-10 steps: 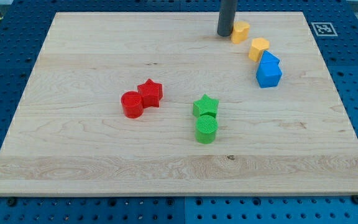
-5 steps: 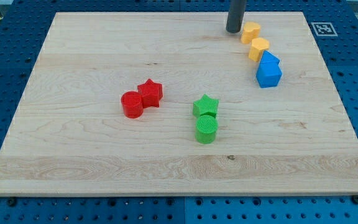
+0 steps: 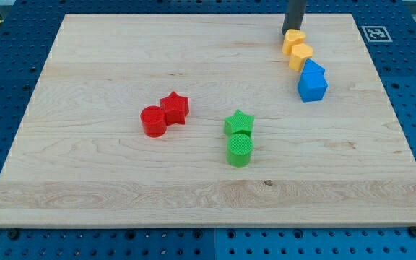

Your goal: Move the yellow heart above to the yellow hexagon

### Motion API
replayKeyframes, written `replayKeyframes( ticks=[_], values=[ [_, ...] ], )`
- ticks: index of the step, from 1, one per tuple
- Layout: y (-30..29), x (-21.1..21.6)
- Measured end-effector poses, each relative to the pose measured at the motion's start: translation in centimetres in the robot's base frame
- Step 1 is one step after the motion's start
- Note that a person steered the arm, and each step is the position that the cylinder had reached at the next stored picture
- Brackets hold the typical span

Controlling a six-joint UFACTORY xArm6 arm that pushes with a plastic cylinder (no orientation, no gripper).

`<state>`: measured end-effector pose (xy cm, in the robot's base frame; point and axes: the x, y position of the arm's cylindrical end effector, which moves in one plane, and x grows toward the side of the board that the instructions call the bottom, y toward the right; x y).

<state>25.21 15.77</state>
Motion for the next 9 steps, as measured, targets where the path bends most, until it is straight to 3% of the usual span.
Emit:
replayKeyframes(
  ticks=[6, 8, 9],
  values=[
    [0.8, 0.8],
    [-2.8, -1.8],
    [-8.7, -1.8]
  ],
)
